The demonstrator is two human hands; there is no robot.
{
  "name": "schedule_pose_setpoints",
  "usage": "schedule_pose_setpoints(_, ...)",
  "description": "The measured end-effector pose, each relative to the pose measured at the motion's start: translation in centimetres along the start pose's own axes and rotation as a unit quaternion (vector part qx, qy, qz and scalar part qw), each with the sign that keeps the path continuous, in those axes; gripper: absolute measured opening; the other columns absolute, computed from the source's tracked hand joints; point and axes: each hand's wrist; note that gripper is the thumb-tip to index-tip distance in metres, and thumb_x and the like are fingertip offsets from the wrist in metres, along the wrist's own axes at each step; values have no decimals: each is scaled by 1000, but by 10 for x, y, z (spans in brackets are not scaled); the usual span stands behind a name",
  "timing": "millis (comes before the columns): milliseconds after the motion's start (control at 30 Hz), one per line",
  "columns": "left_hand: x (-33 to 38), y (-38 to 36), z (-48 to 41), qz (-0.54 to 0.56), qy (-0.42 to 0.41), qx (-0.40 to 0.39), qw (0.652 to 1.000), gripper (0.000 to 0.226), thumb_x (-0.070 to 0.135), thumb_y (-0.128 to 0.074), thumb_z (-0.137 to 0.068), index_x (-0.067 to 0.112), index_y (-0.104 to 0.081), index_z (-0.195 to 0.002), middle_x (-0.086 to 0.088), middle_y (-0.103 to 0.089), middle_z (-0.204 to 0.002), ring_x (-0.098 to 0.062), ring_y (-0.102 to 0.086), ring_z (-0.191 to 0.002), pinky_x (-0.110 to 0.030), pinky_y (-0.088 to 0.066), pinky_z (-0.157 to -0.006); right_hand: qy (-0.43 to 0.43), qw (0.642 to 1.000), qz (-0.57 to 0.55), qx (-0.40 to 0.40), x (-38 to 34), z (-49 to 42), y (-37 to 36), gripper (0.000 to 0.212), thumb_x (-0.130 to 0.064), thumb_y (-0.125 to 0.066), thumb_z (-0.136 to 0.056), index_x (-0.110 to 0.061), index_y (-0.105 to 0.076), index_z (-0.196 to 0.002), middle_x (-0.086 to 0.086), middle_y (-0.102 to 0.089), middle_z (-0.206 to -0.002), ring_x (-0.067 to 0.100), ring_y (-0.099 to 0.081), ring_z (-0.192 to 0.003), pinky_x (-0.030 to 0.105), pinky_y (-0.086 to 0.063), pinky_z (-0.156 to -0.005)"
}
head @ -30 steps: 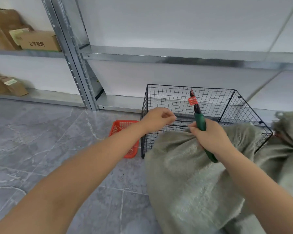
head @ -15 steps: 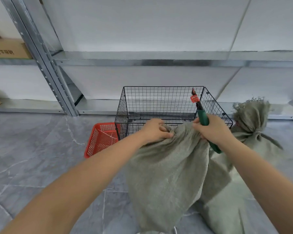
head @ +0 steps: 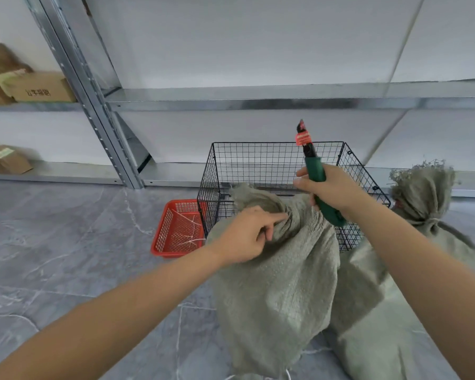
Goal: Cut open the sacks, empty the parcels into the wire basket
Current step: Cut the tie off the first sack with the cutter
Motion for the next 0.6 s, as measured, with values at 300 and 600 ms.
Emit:
schedule_pose_setpoints(300,-19,-14,5,92,119,15,988,25,-10,-49,-78,-1,-64,-96,-16,-63,-100,-22,-61,-85,-6,-42,-67,-45,976,210,-19,37,-15,-60,33,-19,-71,-75,-10,-42,-66,3,-46,-61,20,-46,-57,25,-35,-48)
schedule_pose_setpoints(600,-28,37,-26,552,466,114,682,47,59,-46,-85,15,-51,-101,-8,-60,-96,-19,-60,-76,-30,-50,-57,7,994,58,-88,25,17,-22,26,-2,-71,-76,-19,-52,-72,-5,-50,-37,5,-45,-32,14,-43,-43)
Point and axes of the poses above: each hand's wrist, its own z-axis away from the middle knuckle, its own y-axis out of the back of the hand, x = y × z
